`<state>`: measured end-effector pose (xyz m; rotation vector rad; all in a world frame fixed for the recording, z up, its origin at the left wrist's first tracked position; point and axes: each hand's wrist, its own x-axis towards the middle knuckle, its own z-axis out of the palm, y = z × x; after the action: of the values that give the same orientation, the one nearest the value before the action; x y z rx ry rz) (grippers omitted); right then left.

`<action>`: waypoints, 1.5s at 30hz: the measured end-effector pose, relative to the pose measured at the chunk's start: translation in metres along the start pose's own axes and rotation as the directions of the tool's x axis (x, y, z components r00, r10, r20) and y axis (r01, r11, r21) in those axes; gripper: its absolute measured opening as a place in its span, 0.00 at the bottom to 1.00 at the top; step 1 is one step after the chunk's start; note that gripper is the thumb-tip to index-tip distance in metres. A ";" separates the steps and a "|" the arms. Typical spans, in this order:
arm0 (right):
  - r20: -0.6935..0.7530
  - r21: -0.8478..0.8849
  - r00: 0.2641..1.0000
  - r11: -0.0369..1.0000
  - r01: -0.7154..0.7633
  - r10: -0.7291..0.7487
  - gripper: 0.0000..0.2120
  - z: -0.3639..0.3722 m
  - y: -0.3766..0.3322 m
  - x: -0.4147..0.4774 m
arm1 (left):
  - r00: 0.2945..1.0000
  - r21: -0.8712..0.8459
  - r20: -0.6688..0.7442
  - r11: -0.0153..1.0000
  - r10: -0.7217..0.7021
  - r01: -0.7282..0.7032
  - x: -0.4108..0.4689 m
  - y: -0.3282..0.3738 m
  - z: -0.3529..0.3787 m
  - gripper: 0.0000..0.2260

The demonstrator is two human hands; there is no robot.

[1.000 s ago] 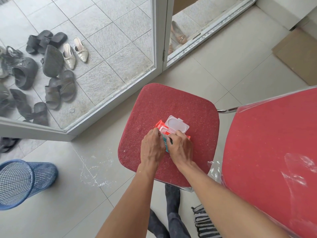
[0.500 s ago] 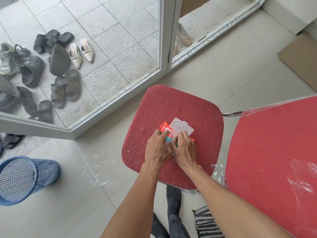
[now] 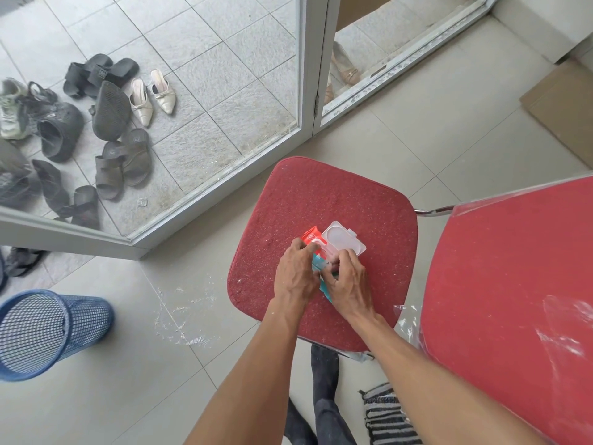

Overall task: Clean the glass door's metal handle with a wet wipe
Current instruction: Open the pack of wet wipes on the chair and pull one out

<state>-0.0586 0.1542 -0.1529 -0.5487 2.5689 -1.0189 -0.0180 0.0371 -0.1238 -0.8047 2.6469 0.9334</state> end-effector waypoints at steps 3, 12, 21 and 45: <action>-0.030 -0.016 0.999 0.999 0.035 -0.036 0.09 -0.002 -0.002 0.001 | 1.000 -0.034 -0.012 0.999 -0.014 0.014 0.003 -0.002 -0.001 0.20; -0.088 -0.175 0.994 0.983 0.049 -0.066 0.03 0.002 -0.011 0.006 | 0.999 -0.071 -0.037 0.997 -0.018 0.015 0.004 -0.002 0.000 0.17; -0.137 -0.132 0.983 0.986 0.102 -0.120 0.06 0.005 -0.015 -0.004 | 0.996 -0.102 -0.070 0.994 -0.055 0.048 0.001 0.001 0.006 0.18; -0.682 0.487 0.410 0.794 -0.363 0.605 0.09 -0.037 0.016 0.013 | 0.983 0.275 0.068 0.944 0.172 -0.184 -0.025 -0.015 0.036 0.30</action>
<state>-0.0897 0.1800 -0.1405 1.0029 2.8836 -1.5860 0.0123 0.0612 -0.1500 -0.4804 2.7627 0.5830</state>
